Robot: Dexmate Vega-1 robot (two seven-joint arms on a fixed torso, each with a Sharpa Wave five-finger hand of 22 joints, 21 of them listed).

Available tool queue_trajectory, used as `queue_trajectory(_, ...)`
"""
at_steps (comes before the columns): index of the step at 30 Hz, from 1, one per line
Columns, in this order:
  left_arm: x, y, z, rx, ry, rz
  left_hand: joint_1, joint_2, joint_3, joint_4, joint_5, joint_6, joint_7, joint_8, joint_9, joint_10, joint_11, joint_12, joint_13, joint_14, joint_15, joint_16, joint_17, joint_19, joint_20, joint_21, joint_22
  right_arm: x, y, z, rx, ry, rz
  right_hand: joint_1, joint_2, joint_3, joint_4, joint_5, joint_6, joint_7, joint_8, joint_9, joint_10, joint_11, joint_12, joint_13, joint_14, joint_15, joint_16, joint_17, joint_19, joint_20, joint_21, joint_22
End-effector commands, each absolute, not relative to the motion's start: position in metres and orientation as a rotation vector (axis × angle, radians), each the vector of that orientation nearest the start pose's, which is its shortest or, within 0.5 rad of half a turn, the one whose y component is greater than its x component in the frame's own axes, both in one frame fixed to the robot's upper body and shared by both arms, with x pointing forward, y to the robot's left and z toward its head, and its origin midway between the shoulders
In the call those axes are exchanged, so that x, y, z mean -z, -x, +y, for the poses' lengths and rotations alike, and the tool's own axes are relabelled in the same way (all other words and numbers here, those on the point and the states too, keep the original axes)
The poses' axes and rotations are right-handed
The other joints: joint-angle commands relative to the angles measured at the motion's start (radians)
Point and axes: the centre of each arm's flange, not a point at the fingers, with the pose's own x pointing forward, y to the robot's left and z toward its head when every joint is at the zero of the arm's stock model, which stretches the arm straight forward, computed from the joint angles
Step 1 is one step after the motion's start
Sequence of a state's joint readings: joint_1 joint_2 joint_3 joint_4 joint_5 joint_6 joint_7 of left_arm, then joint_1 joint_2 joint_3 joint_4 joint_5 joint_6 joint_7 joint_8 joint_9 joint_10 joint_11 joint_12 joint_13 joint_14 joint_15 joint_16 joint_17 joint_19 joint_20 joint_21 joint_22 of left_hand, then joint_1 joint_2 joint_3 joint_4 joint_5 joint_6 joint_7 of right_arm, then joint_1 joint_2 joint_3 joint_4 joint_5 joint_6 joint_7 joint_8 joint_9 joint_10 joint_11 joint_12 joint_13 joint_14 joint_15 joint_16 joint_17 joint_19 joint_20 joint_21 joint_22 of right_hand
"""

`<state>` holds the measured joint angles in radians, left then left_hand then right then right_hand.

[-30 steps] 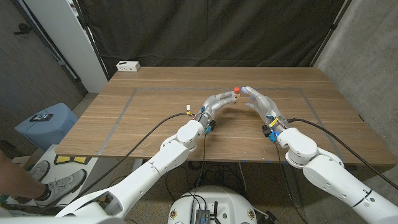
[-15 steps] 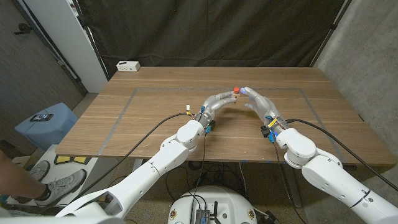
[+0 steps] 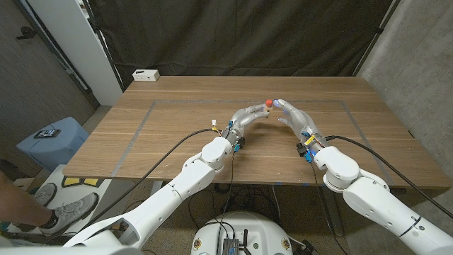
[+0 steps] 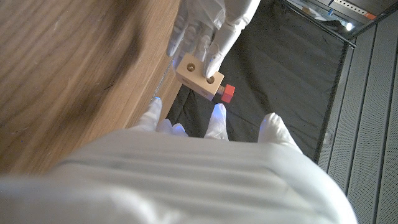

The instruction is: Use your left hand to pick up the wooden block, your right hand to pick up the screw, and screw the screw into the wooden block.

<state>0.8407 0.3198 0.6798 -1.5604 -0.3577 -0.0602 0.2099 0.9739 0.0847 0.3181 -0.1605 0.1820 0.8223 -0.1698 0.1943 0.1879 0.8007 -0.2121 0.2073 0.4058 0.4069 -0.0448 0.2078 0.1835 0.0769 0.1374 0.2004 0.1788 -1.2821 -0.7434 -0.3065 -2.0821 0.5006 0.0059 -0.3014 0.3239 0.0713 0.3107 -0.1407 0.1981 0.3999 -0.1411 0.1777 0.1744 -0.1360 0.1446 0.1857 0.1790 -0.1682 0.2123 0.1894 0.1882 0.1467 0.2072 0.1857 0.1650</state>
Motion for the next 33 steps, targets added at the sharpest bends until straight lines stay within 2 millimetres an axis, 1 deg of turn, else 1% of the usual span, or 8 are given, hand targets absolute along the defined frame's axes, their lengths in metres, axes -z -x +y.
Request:
queue_trajectory(1, 0.052, -0.6, 0.046, 0.411, -0.123, -0.538, 0.001, 0.009, 0.001, 0.007, 0.006, 0.018, 0.006, 0.006, 0.002, 0.009, -0.001, 0.006, 0.002, 0.007, -0.058, 0.006, 0.002, 0.004, 0.004, 0.005, 0.004, 0.057, -0.499, -0.216, -0.227, 0.15, -0.552, -0.004, 0.005, -0.002, 0.0, 0.003, 0.003, 0.004, 0.005, 0.003, 0.0, -0.007, 0.005, 0.003, -0.007, 0.003, 0.007, 0.004, 0.006, 0.002, 0.001, 0.003)
queue_trajectory(9, 0.052, -0.598, 0.046, 0.407, -0.125, -0.54, 0.001, 0.009, 0.001, 0.007, 0.006, 0.017, 0.009, 0.006, 0.002, 0.008, 0.0, 0.006, 0.002, 0.008, -0.057, 0.006, 0.002, 0.004, 0.005, 0.004, 0.004, 0.059, -0.496, -0.213, -0.23, 0.147, -0.558, -0.004, 0.007, -0.001, 0.0, 0.003, 0.007, 0.006, 0.006, 0.003, 0.005, -0.004, 0.007, 0.003, -0.005, 0.003, 0.008, 0.004, 0.008, 0.002, 0.002, 0.003)
queue_trajectory(19, 0.052, -0.596, 0.047, 0.403, -0.126, -0.544, 0.001, 0.008, 0.001, 0.006, 0.006, 0.018, 0.009, 0.006, 0.002, 0.009, 0.004, 0.006, 0.001, 0.009, -0.056, 0.006, 0.002, 0.006, 0.004, 0.005, 0.004, 0.06, -0.492, -0.209, -0.244, 0.149, -0.564, -0.003, 0.009, 0.001, -0.001, 0.003, 0.015, 0.005, 0.009, 0.003, 0.009, -0.006, 0.008, 0.003, -0.001, 0.002, 0.009, 0.004, 0.012, 0.002, 0.003, 0.003)
queue_trajectory(33, 0.051, -0.594, 0.048, 0.395, -0.129, -0.549, 0.002, 0.009, 0.002, 0.007, 0.006, 0.018, 0.008, 0.006, 0.002, 0.01, 0.003, 0.006, 0.001, 0.009, -0.057, 0.006, 0.002, 0.007, 0.003, 0.006, 0.004, 0.062, -0.488, -0.205, -0.256, 0.147, -0.568, -0.001, 0.012, 0.003, -0.002, 0.003, 0.027, 0.009, 0.012, 0.003, 0.014, -0.006, 0.009, 0.002, 0.004, -0.001, 0.011, 0.003, 0.018, 0.001, 0.004, 0.003)
